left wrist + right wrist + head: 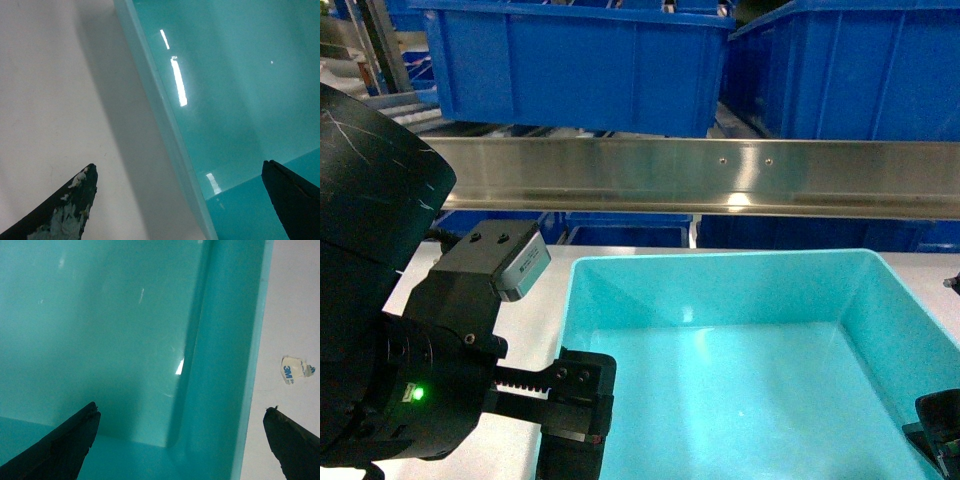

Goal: Organize blue bins on left shelf correctly

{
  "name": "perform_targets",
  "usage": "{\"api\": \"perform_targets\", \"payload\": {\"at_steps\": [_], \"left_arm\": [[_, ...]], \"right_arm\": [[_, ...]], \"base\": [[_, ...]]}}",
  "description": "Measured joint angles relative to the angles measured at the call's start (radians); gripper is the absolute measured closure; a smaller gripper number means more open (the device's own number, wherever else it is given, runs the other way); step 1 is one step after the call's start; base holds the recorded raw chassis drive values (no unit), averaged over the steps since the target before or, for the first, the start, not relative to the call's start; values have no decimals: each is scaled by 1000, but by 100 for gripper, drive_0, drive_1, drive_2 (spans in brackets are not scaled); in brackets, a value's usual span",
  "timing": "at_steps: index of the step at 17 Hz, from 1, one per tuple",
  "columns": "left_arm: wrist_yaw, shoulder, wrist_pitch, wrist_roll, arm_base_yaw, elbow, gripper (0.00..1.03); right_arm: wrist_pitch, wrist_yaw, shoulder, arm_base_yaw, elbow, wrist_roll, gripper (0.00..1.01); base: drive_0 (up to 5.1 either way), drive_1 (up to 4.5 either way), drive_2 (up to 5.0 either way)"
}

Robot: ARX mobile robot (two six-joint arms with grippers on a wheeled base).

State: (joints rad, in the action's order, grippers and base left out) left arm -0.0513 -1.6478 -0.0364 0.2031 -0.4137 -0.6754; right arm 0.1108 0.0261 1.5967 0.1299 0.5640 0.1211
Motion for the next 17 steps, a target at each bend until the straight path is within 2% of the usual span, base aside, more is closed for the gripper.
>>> {"api": "perform_targets", "payload": {"at_steps": [5, 8, 12, 17], "left_arm": [[26, -33, 29, 26, -23, 21, 5], [30, -51, 21, 29, -23, 21, 5], [51, -67, 19, 31, -23, 21, 5], [51, -67, 18, 31, -23, 21, 5]], "right_arm": [[20, 0, 13, 1, -12, -14, 3], [25, 0, 13, 1, -14, -16, 3], [126, 0, 13, 1, -40, -16, 3], [126, 0, 13, 1, -41, -16, 3]], "base": [[0, 0, 0], [0, 0, 0], [0, 0, 0], [0, 0, 0]]}}
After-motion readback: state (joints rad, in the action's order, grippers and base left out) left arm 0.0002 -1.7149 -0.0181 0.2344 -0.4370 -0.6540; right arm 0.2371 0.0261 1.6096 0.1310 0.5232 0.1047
